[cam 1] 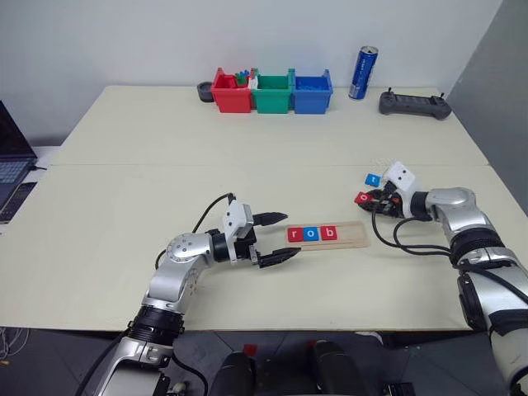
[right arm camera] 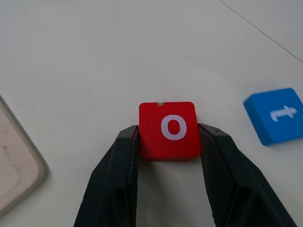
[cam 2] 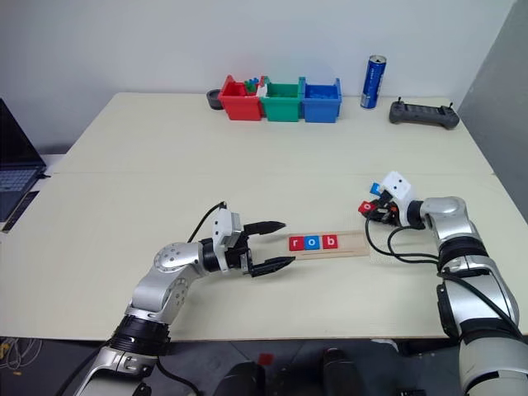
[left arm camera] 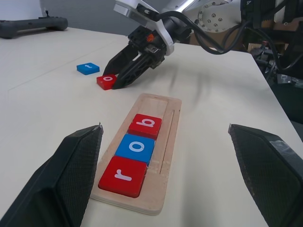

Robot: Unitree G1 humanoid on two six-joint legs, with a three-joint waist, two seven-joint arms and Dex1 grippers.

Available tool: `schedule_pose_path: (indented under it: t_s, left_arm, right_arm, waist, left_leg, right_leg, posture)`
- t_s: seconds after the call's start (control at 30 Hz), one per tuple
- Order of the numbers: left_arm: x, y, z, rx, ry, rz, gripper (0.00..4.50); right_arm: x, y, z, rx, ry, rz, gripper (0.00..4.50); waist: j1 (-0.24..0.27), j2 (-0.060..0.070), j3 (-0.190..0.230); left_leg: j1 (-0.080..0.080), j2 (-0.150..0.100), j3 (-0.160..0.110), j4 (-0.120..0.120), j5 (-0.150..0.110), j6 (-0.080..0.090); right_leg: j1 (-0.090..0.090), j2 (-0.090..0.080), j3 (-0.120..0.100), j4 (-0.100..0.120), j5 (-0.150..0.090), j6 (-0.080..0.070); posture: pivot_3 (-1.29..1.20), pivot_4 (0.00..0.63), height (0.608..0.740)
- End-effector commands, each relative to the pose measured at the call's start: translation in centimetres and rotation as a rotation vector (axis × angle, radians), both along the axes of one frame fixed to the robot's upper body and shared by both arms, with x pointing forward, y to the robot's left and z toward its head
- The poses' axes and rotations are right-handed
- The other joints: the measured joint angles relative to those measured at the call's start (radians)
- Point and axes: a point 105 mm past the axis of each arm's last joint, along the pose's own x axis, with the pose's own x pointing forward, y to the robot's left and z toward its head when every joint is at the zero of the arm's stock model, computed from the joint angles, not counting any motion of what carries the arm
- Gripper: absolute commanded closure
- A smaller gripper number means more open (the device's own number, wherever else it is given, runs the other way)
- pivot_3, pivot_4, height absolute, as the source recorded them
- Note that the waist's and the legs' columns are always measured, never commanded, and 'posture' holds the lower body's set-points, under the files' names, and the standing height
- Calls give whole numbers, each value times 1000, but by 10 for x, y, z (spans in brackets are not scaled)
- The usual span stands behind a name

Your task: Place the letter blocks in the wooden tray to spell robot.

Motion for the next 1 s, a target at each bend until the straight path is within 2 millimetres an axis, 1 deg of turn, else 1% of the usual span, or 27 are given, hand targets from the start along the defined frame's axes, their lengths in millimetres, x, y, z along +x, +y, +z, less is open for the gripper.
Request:
schedule_pose_path:
  t_s: [0.03,0.1,0.13,0.23,0.3,0.33,0.43,0.5,0.6,0.77,0.83,0.87,0.9,0.97,1.0]
  left_arm:
    - [-6,-3,9,-23,-34,-18,0]
    - [-7,-3,7,-25,-25,-15,0]
    - [-8,-4,5,-28,-20,-14,0]
    - [-12,-7,3,-35,-9,-23,0]
    - [-12,-8,1,-35,-4,-30,0]
    - [-12,-8,1,-34,-3,-32,0]
    - [-12,-8,1,-29,1,-41,0]
    - [-11,-8,0,-24,4,-50,0]
    - [-10,-9,1,-22,4,-59,0]
    - [-10,-11,1,-27,2,-65,0]
    - [-10,-11,1,-27,2,-68,0]
    - [-10,-11,0,-27,2,-69,0]
    - [-11,-11,0,-27,2,-69,0]
    - [-11,-11,0,-27,2,-68,0]
    - [-11,-10,0,-27,2,-68,0]
  right_arm:
    - [-9,-23,34,58,-72,-109,3038]
    - [-23,-33,43,102,-93,-240,3038]
    - [-33,-35,46,122,-101,-290,3038]
    - [-65,-37,46,197,-117,-506,3038]
    - [-88,-33,38,202,-140,-645,3038]
    - [-99,-27,33,221,-127,-690,3038]
    - [-123,-3,19,236,-85,-736,3038]
    - [-133,5,12,234,-63,-779,3038]
    - [-140,3,6,227,-37,-860,3038]
    - [-149,11,-8,207,31,-849,3038]
    - [-155,17,-18,200,88,-822,2321]
    - [-157,19,-21,201,108,-813,2077]
    - [-159,21,-24,202,126,-806,1742]
    - [-160,22,-25,201,138,-800,1077]
    - [-160,22,-25,199,138,-797,669]
  waist:
    - [5,0,0]
    - [7,0,0]
    - [10,1,0]
    - [12,1,-1]
    - [10,2,-1]
    - [9,2,-1]
    - [7,4,-2]
    - [7,4,-2]
    - [8,4,-2]
    - [8,4,-2]
    - [6,4,-2]
    - [6,4,-2]
    - [6,4,-3]
    - [5,4,-3]
    - [5,4,-3]
  left_leg:
    - [0,0,0,0,0,0]
    - [-1,0,-1,0,0,0]
    - [-1,0,-1,-1,0,0]
    - [-1,0,-2,-1,0,0]
    - [-1,1,-2,-1,0,0]
    - [0,1,-1,0,0,0]
    - [0,1,-1,0,0,0]
    - [0,1,-1,0,0,0]
    - [0,1,0,0,0,0]
    - [0,1,-1,-1,0,0]
    - [0,1,0,-1,0,0]
    - [0,1,-1,-1,0,0]
    - [0,1,-1,-1,0,0]
    - [0,1,-1,-1,0,0]
    - [0,1,-1,-1,0,0]
  right_leg:
    - [0,0,0,0,0,0]
    - [0,0,0,0,0,0]
    - [-1,0,-1,0,0,0]
    - [-1,0,-1,0,0,0]
    - [-1,1,0,1,0,0]
    - [-1,2,0,2,0,0]
    - [-1,2,0,2,-1,0]
    - [-1,1,0,2,-1,0]
    - [-1,1,0,1,-1,0]
    - [-1,2,0,0,-1,0]
    - [-1,2,0,0,-1,0]
    - [-1,1,0,0,-1,0]
    - [-1,2,0,0,-1,0]
    - [0,2,0,0,-1,0]
    - [0,2,0,0,-1,0]
  posture:
    - [0,150,740]
    - [0,150,740]
    - [0,150,740]
    - [0,150,740]
    - [0,150,740]
    - [0,150,740]
    - [0,150,740]
    - [0,150,740]
    - [0,150,740]
    - [0,150,740]
    - [0,150,740]
    - [0,150,740]
    - [0,150,740]
    - [0,150,740]
    - [0,150,740]
